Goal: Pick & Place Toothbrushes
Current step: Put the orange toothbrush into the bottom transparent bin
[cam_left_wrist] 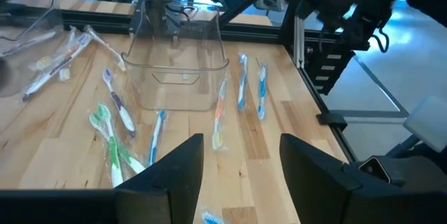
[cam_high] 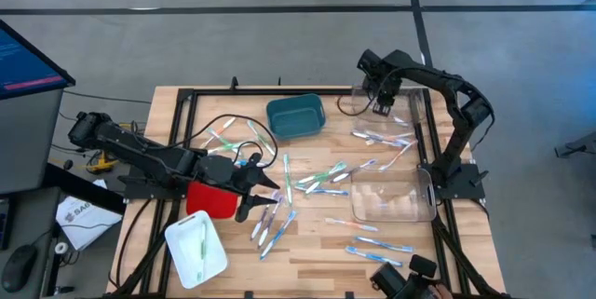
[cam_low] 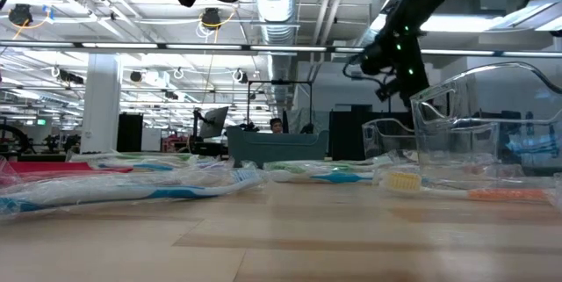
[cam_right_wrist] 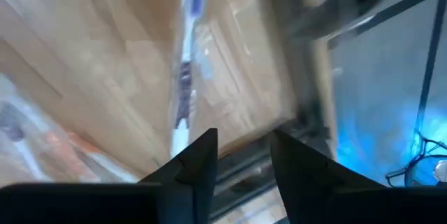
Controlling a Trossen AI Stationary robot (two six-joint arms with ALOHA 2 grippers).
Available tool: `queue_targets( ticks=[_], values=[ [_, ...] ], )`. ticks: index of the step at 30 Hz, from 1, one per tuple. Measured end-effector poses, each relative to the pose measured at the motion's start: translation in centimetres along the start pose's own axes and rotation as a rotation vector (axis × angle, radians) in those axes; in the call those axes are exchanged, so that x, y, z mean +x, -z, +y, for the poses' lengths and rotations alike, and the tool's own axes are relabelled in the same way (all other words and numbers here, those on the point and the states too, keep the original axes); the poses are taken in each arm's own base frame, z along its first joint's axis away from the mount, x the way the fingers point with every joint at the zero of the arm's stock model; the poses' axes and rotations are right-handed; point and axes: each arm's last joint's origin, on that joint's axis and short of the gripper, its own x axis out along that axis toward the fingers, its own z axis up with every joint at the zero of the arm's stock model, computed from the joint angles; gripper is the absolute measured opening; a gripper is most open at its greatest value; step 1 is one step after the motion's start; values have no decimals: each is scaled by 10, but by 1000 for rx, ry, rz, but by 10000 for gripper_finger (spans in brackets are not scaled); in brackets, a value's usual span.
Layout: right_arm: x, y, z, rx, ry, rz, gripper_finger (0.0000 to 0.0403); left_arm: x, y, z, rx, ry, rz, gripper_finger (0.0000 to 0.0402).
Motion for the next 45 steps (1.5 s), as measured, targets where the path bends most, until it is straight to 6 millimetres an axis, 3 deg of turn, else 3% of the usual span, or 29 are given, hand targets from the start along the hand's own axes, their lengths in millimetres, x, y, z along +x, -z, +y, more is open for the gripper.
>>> queue_targets(
  ticks=[7, 13, 19, 26, 45],
  values=[
    [-58, -11, -10, 65, 41, -125, 140, 0, 0, 0, 0, 0, -3, 182],
    [-98, -23, 7, 21, 11, -275, 139, 0, 0, 0, 0, 0, -3, 182],
    [-125, -31, 48, -115, -24, -342, 132, 0, 0, 0, -2, 0, -4, 182],
    [-144, -32, 100, -207, -41, -358, 130, 0, 0, 0, -2, 1, -4, 182],
    [-185, -4, 228, -427, -75, -472, 134, 0, -2, -1, -5, 3, -19, 182]
  ],
)
